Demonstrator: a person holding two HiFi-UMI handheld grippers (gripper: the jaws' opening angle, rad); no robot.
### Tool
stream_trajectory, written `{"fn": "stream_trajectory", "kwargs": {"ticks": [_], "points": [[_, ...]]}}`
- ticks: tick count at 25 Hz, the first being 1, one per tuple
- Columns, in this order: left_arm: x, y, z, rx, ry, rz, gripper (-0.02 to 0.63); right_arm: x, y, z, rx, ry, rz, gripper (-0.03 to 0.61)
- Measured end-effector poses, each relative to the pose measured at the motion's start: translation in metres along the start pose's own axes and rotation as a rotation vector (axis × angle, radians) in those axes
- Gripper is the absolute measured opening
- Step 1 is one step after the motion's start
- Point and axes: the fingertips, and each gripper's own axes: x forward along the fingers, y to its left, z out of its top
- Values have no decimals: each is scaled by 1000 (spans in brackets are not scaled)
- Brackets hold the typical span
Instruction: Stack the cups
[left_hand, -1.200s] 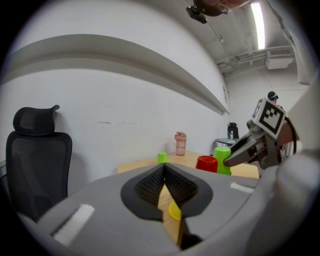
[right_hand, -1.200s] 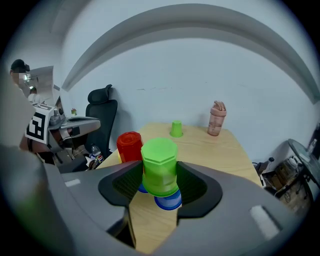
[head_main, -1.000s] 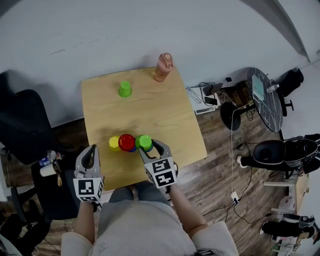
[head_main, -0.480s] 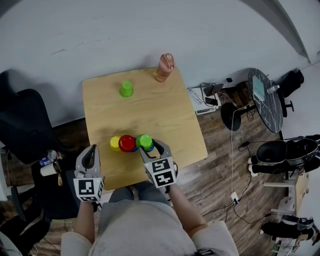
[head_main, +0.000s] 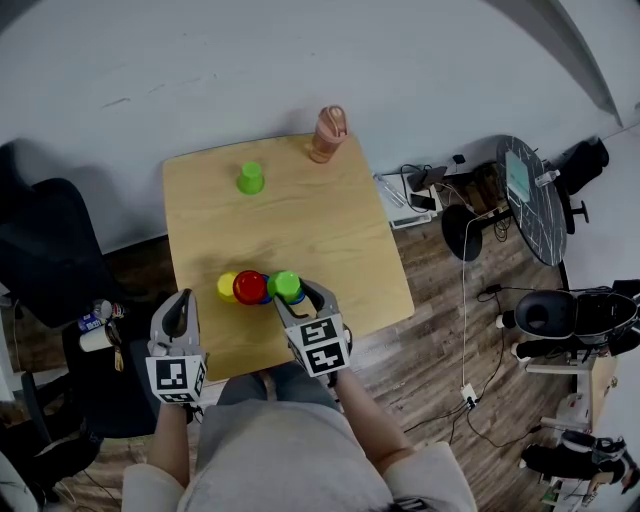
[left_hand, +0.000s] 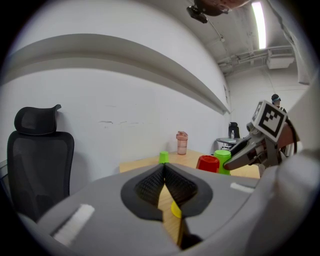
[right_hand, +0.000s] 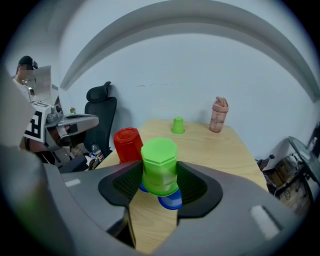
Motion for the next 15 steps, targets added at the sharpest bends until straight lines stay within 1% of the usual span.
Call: {"fn": "stream_trajectory", "kwargs": {"ticks": [7,11,15], "points": [[1,-1,-2,-3,7,11,58,0,6,-2,4,-15,38,216],[3,-2,-3,-6,12,24,58,-5,2,2,8,-42,51,216],[4,-4,-3,-10,12,38,57,-19,-2,11,21,-79,86,216]]}}
